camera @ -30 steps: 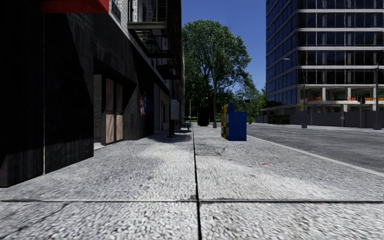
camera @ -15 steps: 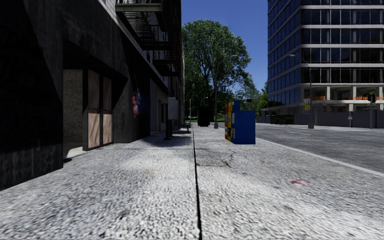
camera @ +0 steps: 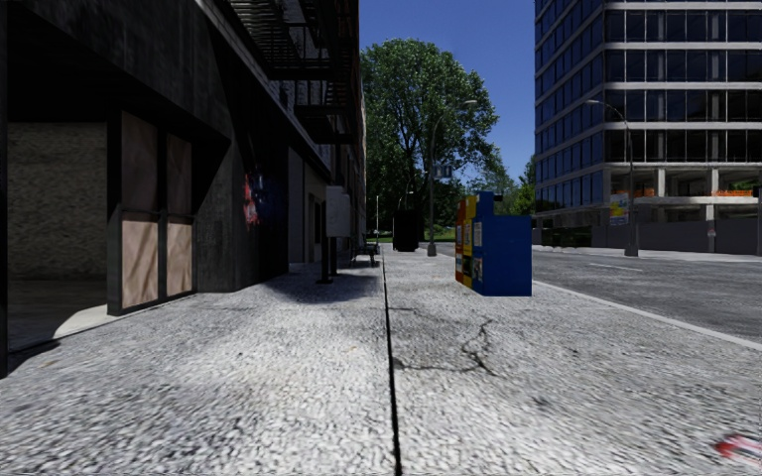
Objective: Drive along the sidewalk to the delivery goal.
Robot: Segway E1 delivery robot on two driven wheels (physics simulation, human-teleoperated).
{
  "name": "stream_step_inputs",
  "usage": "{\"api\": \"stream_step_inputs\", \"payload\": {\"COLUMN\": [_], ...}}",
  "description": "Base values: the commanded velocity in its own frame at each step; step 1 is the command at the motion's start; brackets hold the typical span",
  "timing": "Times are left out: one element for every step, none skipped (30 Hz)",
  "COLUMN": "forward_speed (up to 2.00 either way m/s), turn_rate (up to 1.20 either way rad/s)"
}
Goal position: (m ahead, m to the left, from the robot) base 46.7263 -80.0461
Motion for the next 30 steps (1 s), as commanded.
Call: {"api": "stream_step_inputs", "payload": {"forward_speed": [2.00,2.00,2.00,2.00,2.00,2.00,2.00,2.00,2.00,2.00,2.00,2.00,2.00,2.00,2.00,2.00,2.00,2.00,2.00,2.00,2.00,2.00,2.00,2.00,2.00,2.00,2.00,2.00,2.00,2.00], "turn_rate": [-0.02,-0.04,-0.04,-0.09,-0.12,-0.13,-0.14,-0.14,-0.15,-0.15,-0.15,-0.15,-0.15,-0.15,-0.15,-0.15,-0.15,-0.15,-0.15,-0.15,-0.15,-0.15,-0.15,-0.17,-0.18,-0.19,-0.19,-0.20,-0.21,-0.28]}}
